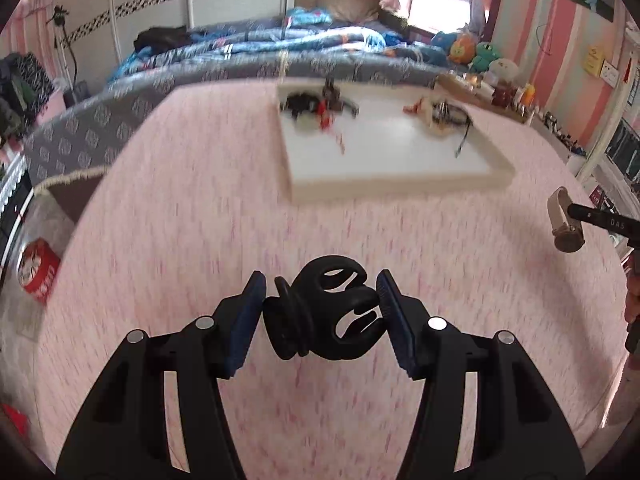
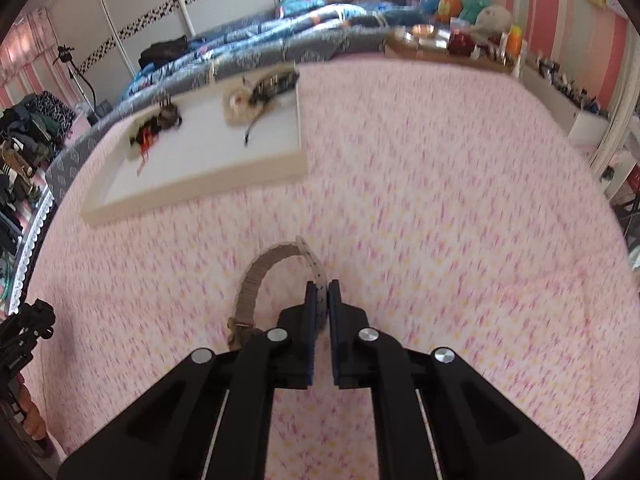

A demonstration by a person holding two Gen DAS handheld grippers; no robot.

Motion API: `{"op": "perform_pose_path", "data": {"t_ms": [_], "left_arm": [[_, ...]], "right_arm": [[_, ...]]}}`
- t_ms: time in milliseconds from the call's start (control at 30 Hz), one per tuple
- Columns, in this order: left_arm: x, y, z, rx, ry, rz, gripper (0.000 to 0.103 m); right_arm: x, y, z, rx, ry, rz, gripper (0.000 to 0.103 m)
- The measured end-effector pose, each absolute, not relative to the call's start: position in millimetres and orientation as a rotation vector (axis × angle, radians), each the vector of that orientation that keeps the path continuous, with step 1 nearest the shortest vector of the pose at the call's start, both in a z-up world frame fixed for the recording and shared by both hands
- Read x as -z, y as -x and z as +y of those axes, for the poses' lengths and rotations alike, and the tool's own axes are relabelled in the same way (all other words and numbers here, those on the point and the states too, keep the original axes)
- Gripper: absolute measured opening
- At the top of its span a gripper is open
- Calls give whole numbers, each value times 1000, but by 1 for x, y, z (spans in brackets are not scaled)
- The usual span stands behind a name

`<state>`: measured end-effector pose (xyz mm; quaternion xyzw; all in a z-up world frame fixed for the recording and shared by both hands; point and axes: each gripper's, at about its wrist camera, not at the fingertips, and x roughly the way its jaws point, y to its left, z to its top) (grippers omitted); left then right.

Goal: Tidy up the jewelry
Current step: 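Carry the hair clip and watch strap in both tools over the tray, then open both tools to drop the hair clip and watch strap into the tray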

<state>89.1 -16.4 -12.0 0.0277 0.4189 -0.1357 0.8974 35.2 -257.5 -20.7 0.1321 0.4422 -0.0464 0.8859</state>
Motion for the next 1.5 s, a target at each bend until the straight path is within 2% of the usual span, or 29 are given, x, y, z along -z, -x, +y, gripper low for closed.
{"op": "perform_pose_path", "data": {"t_ms": [233, 400, 567, 900, 1500], "left_arm": [[-16, -165, -42, 324, -53, 824, 57], [0, -227, -63, 302, -62, 859, 57], [28, -269, -79, 286, -54, 931, 57], [59, -298, -83, 256, -78, 998, 57], [66, -312, -91, 211, -93, 1030, 59]], "right_arm": [[-23, -90, -253, 29, -284, 829, 5], [-24, -147, -242, 4, -293, 833, 5], [-2, -204, -225, 1, -270, 871, 5], [43, -254, -224, 12, -288, 937, 5], [43, -273, -206, 78, -115, 1011, 9]]}}
